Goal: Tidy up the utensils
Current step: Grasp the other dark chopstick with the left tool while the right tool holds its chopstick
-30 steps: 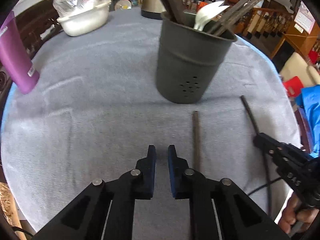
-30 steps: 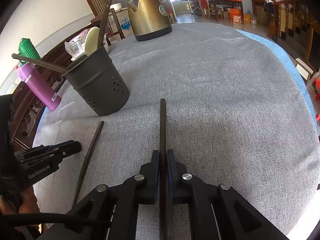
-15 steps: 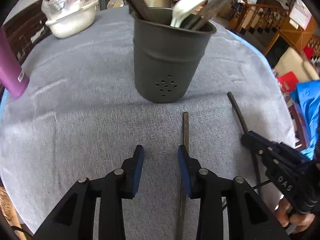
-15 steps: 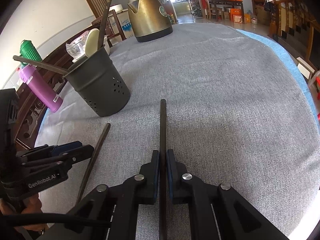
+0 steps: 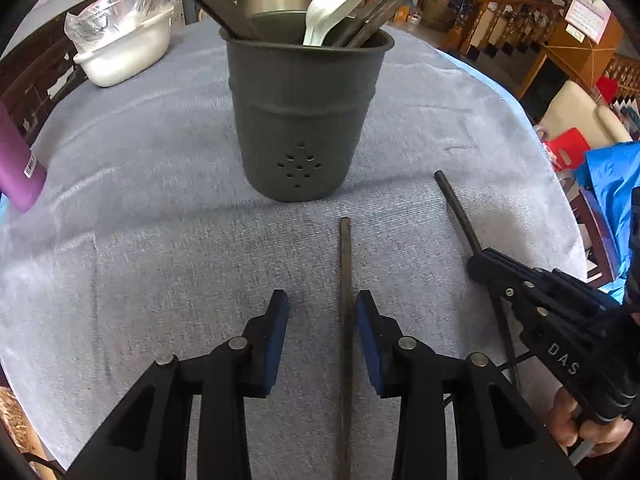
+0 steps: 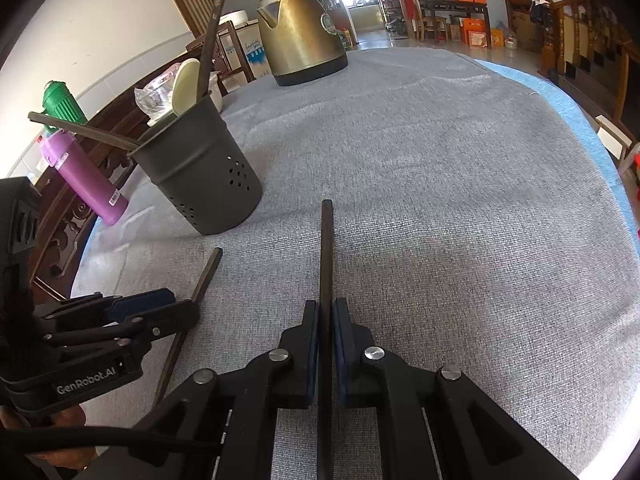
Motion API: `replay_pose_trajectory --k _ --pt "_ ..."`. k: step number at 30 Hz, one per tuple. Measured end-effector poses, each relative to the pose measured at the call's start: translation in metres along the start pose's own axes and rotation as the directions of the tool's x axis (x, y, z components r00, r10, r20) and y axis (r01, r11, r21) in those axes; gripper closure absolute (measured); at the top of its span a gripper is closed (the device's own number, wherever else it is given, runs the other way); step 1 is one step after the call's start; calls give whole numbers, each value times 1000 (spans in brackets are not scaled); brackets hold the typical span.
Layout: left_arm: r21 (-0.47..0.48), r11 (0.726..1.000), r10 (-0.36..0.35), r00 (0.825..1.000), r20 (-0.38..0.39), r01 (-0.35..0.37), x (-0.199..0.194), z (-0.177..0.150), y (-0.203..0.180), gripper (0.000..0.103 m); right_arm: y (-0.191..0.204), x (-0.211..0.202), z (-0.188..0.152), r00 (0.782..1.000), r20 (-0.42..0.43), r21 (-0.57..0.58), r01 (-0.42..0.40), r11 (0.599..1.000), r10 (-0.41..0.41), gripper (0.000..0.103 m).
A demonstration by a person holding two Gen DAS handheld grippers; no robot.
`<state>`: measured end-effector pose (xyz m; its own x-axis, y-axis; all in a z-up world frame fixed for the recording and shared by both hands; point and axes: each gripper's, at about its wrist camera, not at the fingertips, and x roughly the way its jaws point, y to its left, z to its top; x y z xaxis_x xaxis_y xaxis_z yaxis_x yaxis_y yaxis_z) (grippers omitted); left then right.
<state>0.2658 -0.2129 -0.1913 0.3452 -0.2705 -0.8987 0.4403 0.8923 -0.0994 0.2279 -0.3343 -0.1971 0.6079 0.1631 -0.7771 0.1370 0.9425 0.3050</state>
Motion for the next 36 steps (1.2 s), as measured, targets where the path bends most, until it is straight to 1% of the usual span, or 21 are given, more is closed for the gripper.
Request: replay_pose_trajectory --k 1,3,4,6,8,11,15,16,19,21,26,27,30,33,36 --pt "-5 1000 8 1000 3 -8 0 1 2 85 0 0 0 1000 0 0 1 1000 -1 93" --pt "-24 1000 14 1000 9 -14 -2 0 10 96 0 0 0 1000 0 0 1 1000 -1 93" --pt "-47 999 -5 1000 6 5 -1 0 16 97 0 0 0 1000 1 1 0 1000 0 93" --pt "-91 995 -34 999 1 34 0 0 27 98 0 0 0 1000 -1 0 1 1000 -1 93" --pt "-117 993 -25 1000 6 26 -2 -2 38 98 0 0 0 1000 -2 0 2 1000 -2 93" --pt "-168 985 -49 999 3 49 -4 -5 54 98 1 0 2 1000 -8 8 3 1000 -3 93" --pt "-198 980 -6 1000 1 6 -7 -10 71 98 2 2 4 1000 -29 39 3 999 -2 93" --pt "-198 980 15 1000 -3 -15 -8 -11 72 98 2 3 4 999 -36 50 -5 999 6 93" --pt "-163 979 119 993 -18 -120 -8 -12 69 98 4 5 5 997 -64 93 -27 995 33 93" --pt "-150 978 145 989 -18 -146 -7 -13 66 97 11 7 5 995 -86 101 -39 994 48 94" --pt "-129 977 168 986 -11 -169 -5 -16 59 97 33 12 3 989 -135 51 -56 997 62 94" --pt "-129 977 167 986 -11 -167 -7 -19 60 97 36 13 4 988 -142 42 -49 998 54 92" --pt "-132 978 161 987 -12 -162 -9 -18 64 97 39 17 11 984 -177 23 -29 999 32 92" --pt "-133 978 160 987 -11 -160 -11 -20 62 97 39 24 21 978 -207 43 -13 999 21 91" --pt "-134 979 156 988 -12 -156 -10 -19 64 97 42 30 30 976 -218 43 15 999 -6 90"
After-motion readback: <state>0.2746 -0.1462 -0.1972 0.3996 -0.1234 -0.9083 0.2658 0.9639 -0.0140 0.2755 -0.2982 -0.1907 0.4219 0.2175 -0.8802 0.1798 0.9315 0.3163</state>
